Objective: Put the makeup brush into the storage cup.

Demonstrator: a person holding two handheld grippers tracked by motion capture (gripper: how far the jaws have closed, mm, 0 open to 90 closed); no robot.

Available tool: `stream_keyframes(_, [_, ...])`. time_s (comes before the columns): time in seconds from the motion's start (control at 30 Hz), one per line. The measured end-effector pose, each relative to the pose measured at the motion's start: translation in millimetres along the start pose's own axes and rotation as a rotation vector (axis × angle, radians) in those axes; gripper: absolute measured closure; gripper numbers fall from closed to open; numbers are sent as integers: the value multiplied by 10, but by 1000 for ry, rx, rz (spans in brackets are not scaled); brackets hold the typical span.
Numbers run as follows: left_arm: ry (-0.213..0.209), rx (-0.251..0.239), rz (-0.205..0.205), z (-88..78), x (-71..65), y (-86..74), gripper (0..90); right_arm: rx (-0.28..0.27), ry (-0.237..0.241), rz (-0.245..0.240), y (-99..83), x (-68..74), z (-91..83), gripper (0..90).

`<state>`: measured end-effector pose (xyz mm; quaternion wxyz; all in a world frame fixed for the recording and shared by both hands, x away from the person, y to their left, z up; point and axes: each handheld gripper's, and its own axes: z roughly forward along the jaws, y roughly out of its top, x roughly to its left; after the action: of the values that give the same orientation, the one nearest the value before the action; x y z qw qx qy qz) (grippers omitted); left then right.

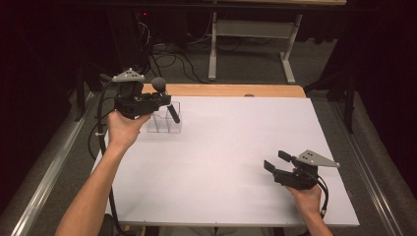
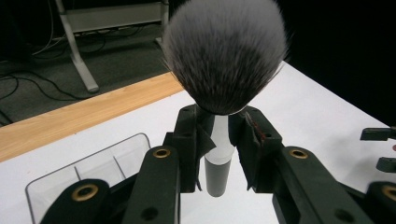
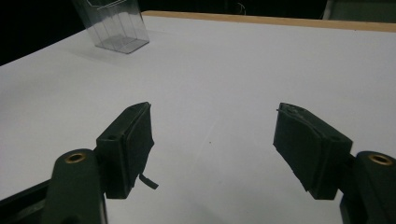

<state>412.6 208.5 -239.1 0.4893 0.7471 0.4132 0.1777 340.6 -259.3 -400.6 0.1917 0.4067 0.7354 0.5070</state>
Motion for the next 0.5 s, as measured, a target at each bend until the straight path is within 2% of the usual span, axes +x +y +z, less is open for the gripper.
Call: stream_keyframes(0.5, [44,9,-20,56,120,56,699,1,0,2,-1,4,2,298])
